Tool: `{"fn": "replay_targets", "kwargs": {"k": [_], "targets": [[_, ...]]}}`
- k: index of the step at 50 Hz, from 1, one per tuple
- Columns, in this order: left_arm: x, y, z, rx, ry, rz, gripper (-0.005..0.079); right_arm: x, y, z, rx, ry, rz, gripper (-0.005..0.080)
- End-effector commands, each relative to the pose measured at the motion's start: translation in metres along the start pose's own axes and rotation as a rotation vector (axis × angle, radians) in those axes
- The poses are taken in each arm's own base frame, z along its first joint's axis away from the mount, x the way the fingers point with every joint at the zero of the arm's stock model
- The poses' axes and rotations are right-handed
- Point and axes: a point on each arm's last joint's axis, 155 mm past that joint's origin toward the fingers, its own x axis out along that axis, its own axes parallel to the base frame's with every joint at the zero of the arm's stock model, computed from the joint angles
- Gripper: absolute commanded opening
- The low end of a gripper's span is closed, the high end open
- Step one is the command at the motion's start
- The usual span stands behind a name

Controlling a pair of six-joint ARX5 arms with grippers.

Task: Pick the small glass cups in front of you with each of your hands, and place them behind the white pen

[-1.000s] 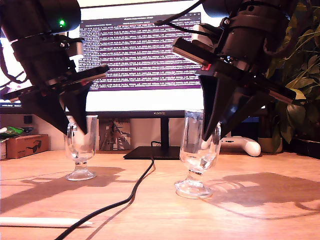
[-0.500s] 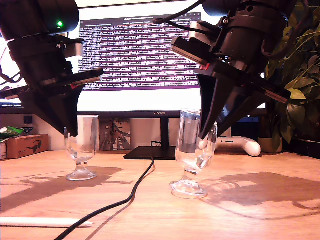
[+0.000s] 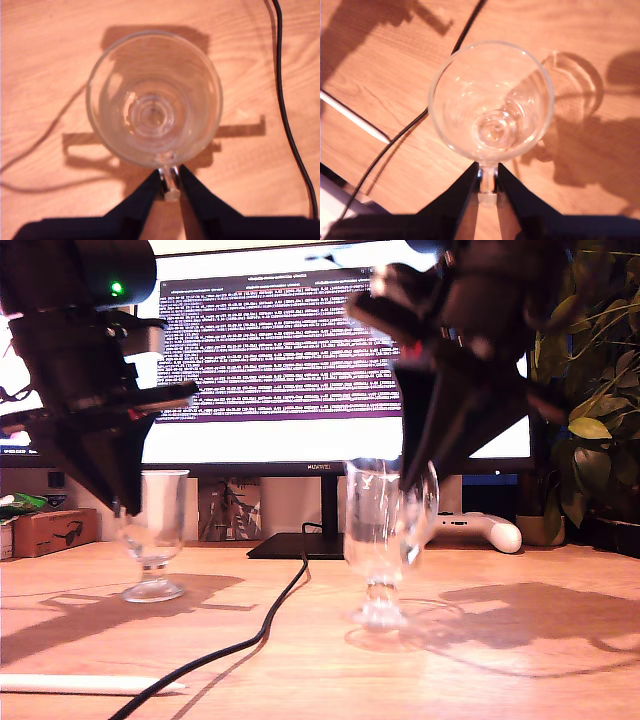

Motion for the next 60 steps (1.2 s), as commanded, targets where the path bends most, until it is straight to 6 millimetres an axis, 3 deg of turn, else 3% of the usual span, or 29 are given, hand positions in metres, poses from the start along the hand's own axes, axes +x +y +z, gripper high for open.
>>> {"fn": "replay_targets", "kwargs": {"k": [1,16,35,43,60], "targets": [[-0.016,-0.001,0.011,0.006,-0.056,-0.006,-0.0021,-0.003,0.006,0.004,-0.023,-0.013,0.008,-0.0013],[-0.026,-0.005,0.006,0.033,-0.054,-0.016,-0.0021,-0.002,0.014,0.007,-0.081,-0.027,0.021,-0.0013],[-0.045,-0.024,0.0,0.084,-0.073,-0.045,-0.0021,-0.002,0.062,0.016,-0.184,-0.09,0.138,-0.0013],[-0.062,-0.023,-0.004,0.089,-0.105,-0.053,-0.0021,-0.003,0.073,0.018,-0.212,-0.105,0.171,-0.0013],[-0.077,-0.023,-0.027,0.092,-0.128,-0.095,-0.0021,-0.007,0.103,0.024,-0.289,-0.161,0.249,-0.0013]]}}
